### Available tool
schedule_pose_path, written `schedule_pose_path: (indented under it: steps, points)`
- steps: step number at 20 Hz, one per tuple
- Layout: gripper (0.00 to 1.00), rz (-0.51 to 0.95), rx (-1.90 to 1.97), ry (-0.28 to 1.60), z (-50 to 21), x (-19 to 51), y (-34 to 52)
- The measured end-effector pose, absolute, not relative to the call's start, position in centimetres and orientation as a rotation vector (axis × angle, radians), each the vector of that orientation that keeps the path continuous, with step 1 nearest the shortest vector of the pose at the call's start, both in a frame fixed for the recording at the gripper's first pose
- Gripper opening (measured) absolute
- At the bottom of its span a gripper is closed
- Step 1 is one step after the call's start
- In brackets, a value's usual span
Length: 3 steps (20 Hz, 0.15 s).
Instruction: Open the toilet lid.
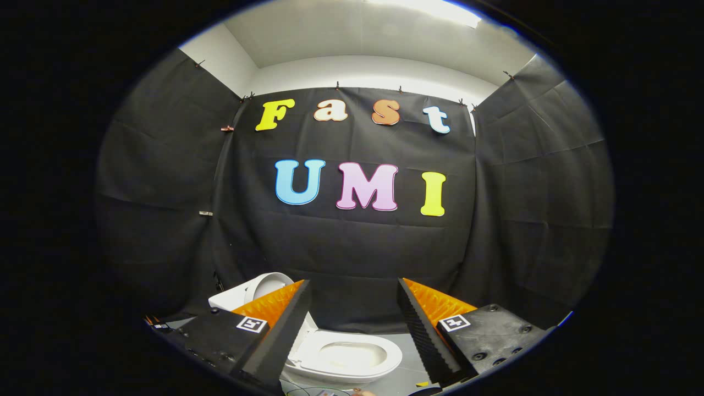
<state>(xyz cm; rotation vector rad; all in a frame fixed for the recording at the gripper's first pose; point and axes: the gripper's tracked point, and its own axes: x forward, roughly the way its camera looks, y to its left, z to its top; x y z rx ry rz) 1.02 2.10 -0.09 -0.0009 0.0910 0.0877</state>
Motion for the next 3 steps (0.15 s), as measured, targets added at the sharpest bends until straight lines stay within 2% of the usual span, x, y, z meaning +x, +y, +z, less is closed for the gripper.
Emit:
schedule_pose_path:
  steps: [3]
  points:
    - [0.98, 0.088, 0.001, 0.09, -0.05, 0.96, 2.11]
